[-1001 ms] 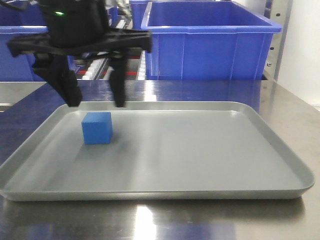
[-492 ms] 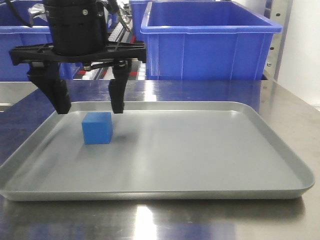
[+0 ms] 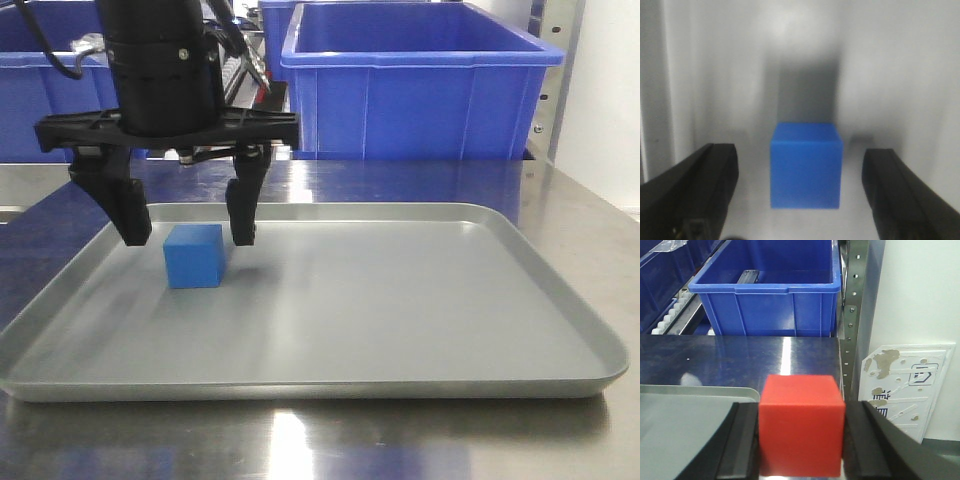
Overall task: Sort and place red and blue blocks on shelf
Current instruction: 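Move the open left gripper down over the blue cube, then close the left gripper on the blue cube and lift it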
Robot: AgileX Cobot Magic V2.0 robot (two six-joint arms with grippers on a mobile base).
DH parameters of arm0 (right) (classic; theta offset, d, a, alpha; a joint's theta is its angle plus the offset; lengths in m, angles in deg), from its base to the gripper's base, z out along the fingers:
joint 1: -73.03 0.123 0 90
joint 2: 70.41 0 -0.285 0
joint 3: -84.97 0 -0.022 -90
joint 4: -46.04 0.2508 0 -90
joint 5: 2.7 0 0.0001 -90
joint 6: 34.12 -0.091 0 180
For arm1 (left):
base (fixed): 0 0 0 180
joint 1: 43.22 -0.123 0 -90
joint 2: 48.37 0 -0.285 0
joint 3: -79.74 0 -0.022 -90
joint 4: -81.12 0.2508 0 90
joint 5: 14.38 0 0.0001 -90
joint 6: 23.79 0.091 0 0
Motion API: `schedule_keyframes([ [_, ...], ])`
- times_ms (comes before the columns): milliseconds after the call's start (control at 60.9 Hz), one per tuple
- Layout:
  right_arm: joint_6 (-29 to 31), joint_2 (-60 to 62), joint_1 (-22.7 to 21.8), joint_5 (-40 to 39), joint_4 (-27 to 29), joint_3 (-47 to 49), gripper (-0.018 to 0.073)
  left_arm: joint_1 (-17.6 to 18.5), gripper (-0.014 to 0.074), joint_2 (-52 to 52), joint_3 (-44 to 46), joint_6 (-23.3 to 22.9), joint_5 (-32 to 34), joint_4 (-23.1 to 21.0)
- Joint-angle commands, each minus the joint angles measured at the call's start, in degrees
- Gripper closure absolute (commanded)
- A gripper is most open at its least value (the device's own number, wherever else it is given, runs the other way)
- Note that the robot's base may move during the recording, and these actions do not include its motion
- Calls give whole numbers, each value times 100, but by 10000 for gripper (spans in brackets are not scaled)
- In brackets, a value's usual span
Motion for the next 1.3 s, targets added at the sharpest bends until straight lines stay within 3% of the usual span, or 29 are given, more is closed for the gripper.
schedule_keyframes([
  [0, 78, -53, -32, -506, -21, 163, 510, 73, 51, 185, 169, -47, 99, 24],
  [443, 78, -53, -32, -506, -21, 163, 510, 73, 67, 121, 169, -47, 91, 3],
  [558, 78, -53, -32, -506, -21, 163, 510, 73, 193, 121, 169, -60, -10, 3],
  [706, 78, -53, -32, -506, -21, 163, 510, 73, 488, 121, 169, -83, -59, 3],
  [788, 78, -53, -32, -506, -21, 163, 510, 73, 454, 121, 169, -83, -59, 3],
  [1018, 78, -53, -32, -506, -21, 163, 510, 73, 465, 375, 169, -83, -59, -13],
  [1116, 78, -53, -32, -506, -21, 163, 510, 73, 465, 665, 169, 256, -72, -137],
  [1280, 78, -53, -32, -506, -21, 163, 510, 15, 465, 1219, 112, 1608, 60, -514],
])
